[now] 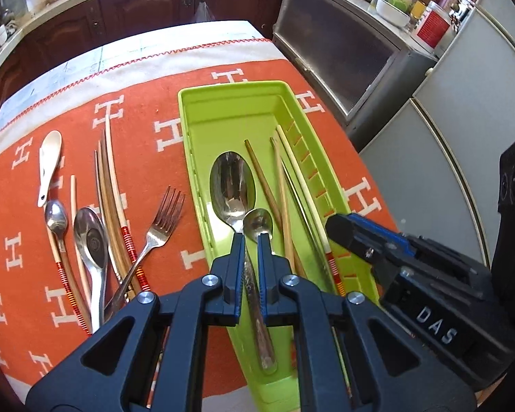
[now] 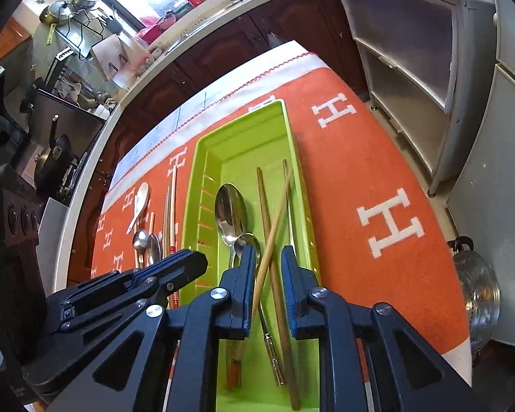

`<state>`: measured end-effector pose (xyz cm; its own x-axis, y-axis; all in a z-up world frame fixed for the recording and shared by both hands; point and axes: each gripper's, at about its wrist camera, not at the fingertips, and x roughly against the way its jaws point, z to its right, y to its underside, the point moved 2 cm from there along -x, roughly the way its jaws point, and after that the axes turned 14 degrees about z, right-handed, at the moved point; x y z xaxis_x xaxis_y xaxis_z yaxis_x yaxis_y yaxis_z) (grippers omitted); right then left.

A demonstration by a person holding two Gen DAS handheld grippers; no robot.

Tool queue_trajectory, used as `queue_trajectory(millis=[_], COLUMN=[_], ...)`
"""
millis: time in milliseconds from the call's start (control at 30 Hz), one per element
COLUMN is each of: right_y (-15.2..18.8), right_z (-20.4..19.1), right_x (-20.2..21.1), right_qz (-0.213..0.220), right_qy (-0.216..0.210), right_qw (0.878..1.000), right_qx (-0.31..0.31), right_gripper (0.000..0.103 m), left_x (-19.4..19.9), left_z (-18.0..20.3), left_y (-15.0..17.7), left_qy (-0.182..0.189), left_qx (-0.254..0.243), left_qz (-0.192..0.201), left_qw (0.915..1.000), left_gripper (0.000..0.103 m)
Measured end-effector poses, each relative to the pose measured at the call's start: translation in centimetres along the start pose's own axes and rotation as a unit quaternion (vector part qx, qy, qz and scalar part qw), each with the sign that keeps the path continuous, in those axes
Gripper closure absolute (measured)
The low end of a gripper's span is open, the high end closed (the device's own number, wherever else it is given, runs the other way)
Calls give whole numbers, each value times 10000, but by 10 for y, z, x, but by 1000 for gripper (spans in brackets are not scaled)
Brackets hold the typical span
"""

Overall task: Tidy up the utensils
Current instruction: 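Lower the steel chopstick into the green tray and open the right tool, then grasp a wooden chopstick with the left tool while the right tool grasps the white ceramic spoon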

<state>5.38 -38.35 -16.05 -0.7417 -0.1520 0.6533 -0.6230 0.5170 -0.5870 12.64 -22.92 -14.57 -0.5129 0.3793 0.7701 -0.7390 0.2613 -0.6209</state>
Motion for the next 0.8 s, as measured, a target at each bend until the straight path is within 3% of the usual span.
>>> queue_trajectory(millis=[167, 233, 300, 367, 600, 800], right_y=[-2, -4, -5, -5, -1, 4], right_z=[-15, -24, -32, -38, -56, -80], right_x=[3, 10, 17, 20, 27, 29], right_qz=[178, 234, 279, 297, 262, 199], right_qy=[-13, 2, 17, -21, -89, -191], right_qw=[9998, 9996, 9994, 9992, 9992, 9986], right_qx=[58, 134, 203, 263, 302, 445], right_gripper=[87, 87, 87, 87, 87, 86], left_x=[20, 28, 37, 49, 84, 113], left_z=[-7, -10, -12, -15, -33, -76], left_y=[-2, -2, -3, -3, -4, 0], left_qy=[-146, -162, -200, -316, -590, -784], left_qx=[-88, -96, -141, -251, -381, -29], left_qz=[161, 201, 292, 476, 766, 920], left_qw=[9997, 9996, 9993, 9981, 9946, 9927], left_gripper=[96, 87, 67, 63, 62, 62])
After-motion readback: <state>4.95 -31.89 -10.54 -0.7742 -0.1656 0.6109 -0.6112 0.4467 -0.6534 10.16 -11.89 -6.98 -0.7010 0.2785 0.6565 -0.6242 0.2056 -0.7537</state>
